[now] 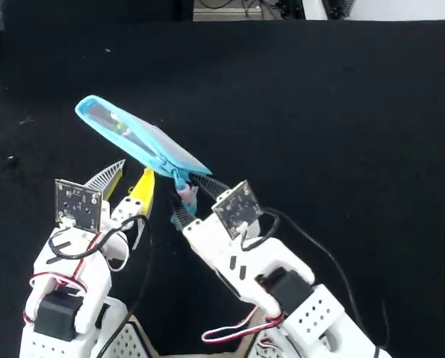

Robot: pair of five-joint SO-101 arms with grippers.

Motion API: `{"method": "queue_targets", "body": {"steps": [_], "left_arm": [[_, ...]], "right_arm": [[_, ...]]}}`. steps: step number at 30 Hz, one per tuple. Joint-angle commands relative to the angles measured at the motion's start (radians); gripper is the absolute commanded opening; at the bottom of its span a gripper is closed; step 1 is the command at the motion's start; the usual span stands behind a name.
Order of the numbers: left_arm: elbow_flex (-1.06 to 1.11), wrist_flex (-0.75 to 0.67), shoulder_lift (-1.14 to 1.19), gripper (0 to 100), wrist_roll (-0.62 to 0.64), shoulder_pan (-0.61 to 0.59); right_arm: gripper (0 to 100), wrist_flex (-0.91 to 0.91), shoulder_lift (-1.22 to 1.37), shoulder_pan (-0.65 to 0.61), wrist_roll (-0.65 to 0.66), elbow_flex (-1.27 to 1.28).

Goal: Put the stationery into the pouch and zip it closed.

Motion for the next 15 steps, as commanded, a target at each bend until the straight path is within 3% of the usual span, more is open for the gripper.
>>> {"method": "queue_targets", "body": {"steps": [1,15], "left_arm": [[-0.021,-0.018,0.009,16,0.008,0.012],[-0.021,-0.017,0.009,16,0.008,0.012]], "right_arm": [[15.2,-0.028,0.005,-0.012,-0.014,-0.044],[14.9,-0.02,0.005,-0.012,-0.014,-0.088]]}}
